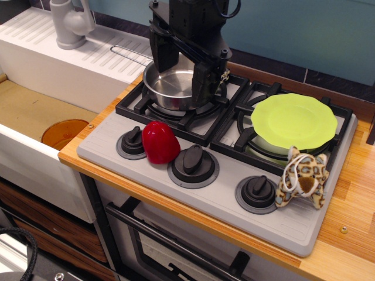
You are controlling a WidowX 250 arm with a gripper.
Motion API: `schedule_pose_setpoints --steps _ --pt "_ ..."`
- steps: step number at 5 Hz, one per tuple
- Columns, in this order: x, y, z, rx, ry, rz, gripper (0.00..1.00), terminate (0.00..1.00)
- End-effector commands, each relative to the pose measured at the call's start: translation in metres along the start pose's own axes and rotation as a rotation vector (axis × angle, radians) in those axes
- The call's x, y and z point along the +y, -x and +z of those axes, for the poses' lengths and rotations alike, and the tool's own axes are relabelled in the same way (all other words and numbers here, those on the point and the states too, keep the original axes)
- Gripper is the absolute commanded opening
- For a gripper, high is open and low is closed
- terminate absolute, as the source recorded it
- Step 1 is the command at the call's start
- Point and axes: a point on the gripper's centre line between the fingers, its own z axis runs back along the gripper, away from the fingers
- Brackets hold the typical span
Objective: Put stuffedcheeta on plate and sweetpotato in pot or pan on stove
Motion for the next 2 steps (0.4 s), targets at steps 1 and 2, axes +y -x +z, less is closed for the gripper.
schedule_pose_setpoints --steps 1,2 --pt "0.0 0.0 0.0 0.0 0.0 0.0 1.0 0.0" --pt "-0.032 -0.003 0.002 0.002 0.005 0.04 1.0 0.0"
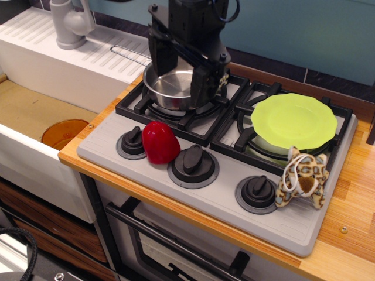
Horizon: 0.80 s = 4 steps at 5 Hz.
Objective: Put stuffedcheeta on plate and sweetpotato in pot or pan on stove
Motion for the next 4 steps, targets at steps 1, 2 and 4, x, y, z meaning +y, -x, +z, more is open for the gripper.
schedule_pose_setpoints --steps 1,2,4 --pt "-0.052 -0.008 0.012 -0.029 -0.008 0.065 1.0 0.0" --pt "-0.079 -0.009 0.017 -0.017 -0.008 0.1 1.0 0.0" --pt "-0.13 -0.02 0.013 -0.048 0.037 0.156 1.0 0.0"
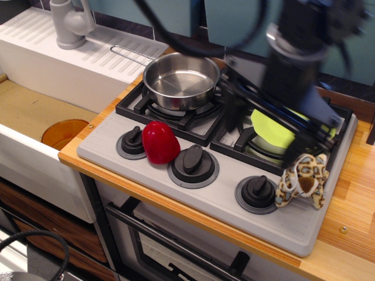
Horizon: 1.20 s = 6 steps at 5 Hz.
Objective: Put stuffedcheeta on plate and sweetpotato in pot or pan on stove
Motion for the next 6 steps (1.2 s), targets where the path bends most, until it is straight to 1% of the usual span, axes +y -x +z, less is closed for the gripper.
schedule_pose_setpoints --steps 1,2,3,4,5,6 --pt "-0.046 -0.022 -0.002 -0.094 0.049 0.062 1.0 0.0" --pt "-0.061 -0.032 -0.016 -0.127 0.06 0.074 1.0 0.0" --pt "-0.063 -0.037 -0.028 -0.152 0.065 0.064 1.0 0.0" --pt "-0.06 -0.039 -0.039 -0.189 0.045 0.046 1.0 0.0" --pt "-0.054 -0.039 -0.046 -0.214 0.011 0.028 1.0 0.0" --pt "-0.049 -0.037 -0.047 -0.223 -0.007 0.02 1.0 0.0"
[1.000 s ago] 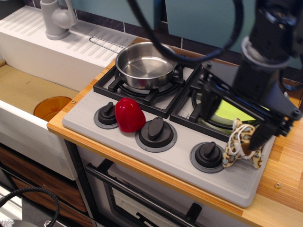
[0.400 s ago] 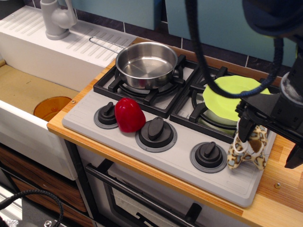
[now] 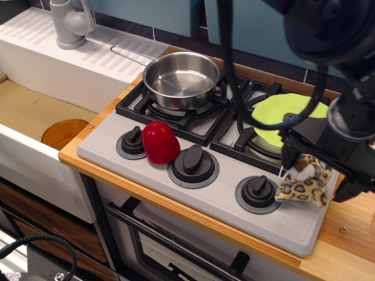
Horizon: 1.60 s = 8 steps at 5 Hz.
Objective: Put stuffedcheeta on plate and sweetpotato in pot or pan on stove
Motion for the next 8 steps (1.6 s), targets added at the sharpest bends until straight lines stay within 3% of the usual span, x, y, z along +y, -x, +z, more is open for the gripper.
schedule_pose_setpoints --steps 1,2,4,5,8 --pt "0.005 -0.004 0.0 -0.039 -0.015 0.004 1.0 0.0" --pt "0.004 -0.004 -0.006 -0.031 -0.007 0.017 0.0 0.0" --pt "0.006 -0.004 -0.008 -0.051 0.009 0.008 0.0 0.0" --pt "0.012 -0.007 0.001 -0.026 0.017 -0.005 0.0 0.0" --pt "0.036 -0.019 0.054 0.073 0.039 -0.035 0.0 0.0"
